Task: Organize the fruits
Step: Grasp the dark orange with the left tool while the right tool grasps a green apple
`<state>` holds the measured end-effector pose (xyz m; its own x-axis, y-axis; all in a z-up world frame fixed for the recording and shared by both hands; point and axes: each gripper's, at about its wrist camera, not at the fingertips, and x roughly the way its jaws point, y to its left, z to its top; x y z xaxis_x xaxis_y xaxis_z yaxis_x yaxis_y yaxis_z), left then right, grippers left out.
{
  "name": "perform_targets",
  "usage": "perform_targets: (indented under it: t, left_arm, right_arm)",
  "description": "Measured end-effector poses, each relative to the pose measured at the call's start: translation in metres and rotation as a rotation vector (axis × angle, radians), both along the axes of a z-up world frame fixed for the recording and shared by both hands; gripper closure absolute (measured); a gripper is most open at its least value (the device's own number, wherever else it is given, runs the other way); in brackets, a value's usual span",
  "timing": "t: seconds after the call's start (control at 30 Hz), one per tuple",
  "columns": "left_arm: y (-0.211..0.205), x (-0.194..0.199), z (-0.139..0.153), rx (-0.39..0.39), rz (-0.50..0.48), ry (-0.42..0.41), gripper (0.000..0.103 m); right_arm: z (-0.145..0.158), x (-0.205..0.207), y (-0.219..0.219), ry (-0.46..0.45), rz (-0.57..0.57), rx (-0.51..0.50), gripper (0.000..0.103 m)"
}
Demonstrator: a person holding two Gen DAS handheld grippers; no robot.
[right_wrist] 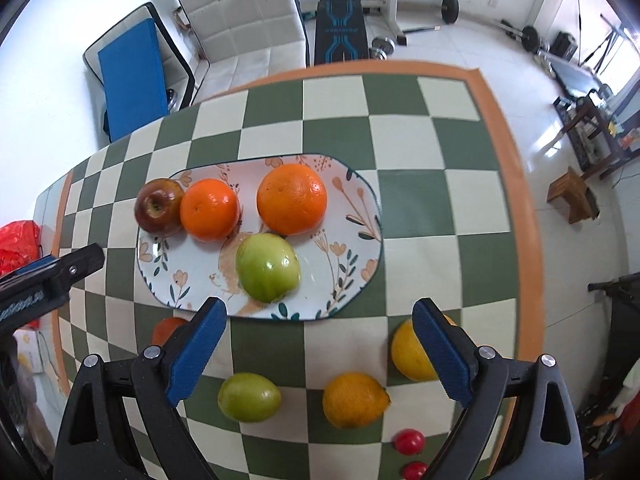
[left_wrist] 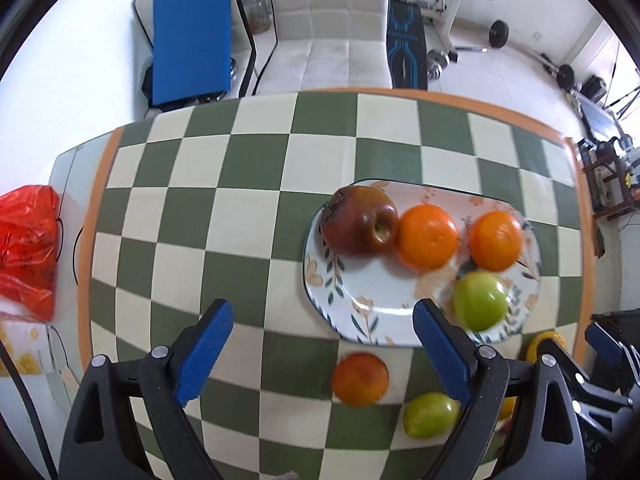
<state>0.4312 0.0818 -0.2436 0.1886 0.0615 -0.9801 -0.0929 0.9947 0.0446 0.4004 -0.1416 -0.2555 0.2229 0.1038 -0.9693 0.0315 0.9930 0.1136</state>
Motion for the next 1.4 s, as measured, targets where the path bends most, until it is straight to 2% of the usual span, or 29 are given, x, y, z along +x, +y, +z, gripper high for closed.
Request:
perform_targets:
  t: [0.33,0.67,1.07,1.2,1.27,1.33,1.4]
  left_arm:
    - [-0.011,-0.057,0.065,-0.020,-0.037,-0.131,0.011]
    - [-0.017,-0.101,0.112,-0.036,-0.066,-0.226,0.011]
    - [-0.032,-0.134,0.134,-0.041,-0.101,-0.278,0.011]
    - [-0.033,-0.136,0.132,-0.048,-0.097,-0.276,0.011]
    - [-0.031,-0.133,0.125,-0.031,-0.092,-0.258,0.011]
    - [-0.028,-0.128,0.111,0.003,-0.087,-0.234,0.002]
    - [-0.024,-0.124,0.095,0.045,-0.081,-0.208,0.001]
  right_arm:
    - [0.062,-0.044,0.006,-0.108,0.035,-0.029,0.007]
    - [0.119,-0.090,-0.003,-0.194,0.022,-0.015,0.007]
    - [0.160,-0.133,-0.010,-0.256,0.017,-0.012,0.007]
    - [0.159,-0.135,-0.009,-0.255,0.007,0.021,0.007]
    - [0.146,-0.129,-0.007,-0.222,0.012,0.045,0.007]
    - [0.123,-0.123,-0.006,-0.170,0.004,0.076,0.007]
    - [0.091,-0.114,-0.001,-0.098,0.009,0.124,0.007]
